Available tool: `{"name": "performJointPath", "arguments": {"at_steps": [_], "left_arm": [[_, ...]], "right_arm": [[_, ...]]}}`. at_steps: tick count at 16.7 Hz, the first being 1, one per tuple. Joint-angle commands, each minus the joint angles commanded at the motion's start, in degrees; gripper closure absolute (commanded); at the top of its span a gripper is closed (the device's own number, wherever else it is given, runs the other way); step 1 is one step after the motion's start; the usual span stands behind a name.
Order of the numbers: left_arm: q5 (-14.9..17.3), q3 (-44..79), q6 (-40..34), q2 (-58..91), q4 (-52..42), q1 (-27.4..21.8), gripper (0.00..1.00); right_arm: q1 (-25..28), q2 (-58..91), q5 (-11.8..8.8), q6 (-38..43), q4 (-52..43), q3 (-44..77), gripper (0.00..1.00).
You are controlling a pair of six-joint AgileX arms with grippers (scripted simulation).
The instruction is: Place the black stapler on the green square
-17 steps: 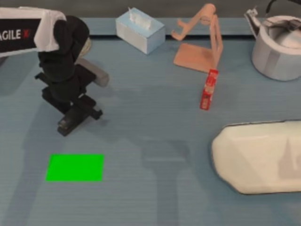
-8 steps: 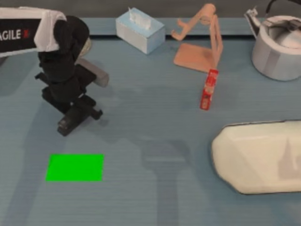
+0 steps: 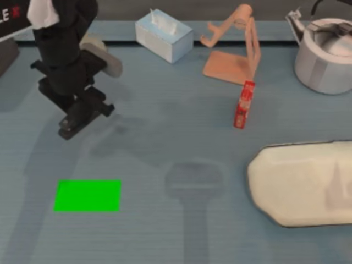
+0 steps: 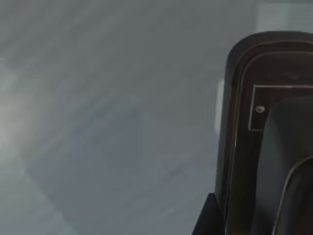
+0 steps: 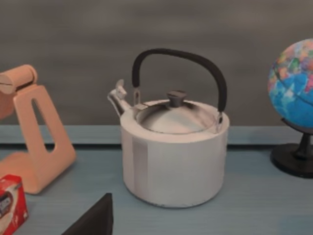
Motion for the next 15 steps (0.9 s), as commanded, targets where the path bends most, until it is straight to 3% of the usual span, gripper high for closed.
{"name": "performJointPath", "arguments": {"at_steps": [4, 10, 15], "left_arm": [[0.0, 5.4, -0.1, -2.2, -6.9, 0.3, 1.00], [-0.1, 4.9, 0.8, -2.7, -6.8, -0.1, 1.00], [-0.1, -3.3, 12.2, -9.0, -4.7, -1.8, 1.00]], "right_arm": [[0.0, 0.0, 0.0, 0.0, 0.0, 0.0, 0.00], [0.0, 0.0, 0.0, 0.0, 0.0, 0.0, 0.00], [0.0, 0.0, 0.0, 0.0, 0.0, 0.0, 0.00]]}}
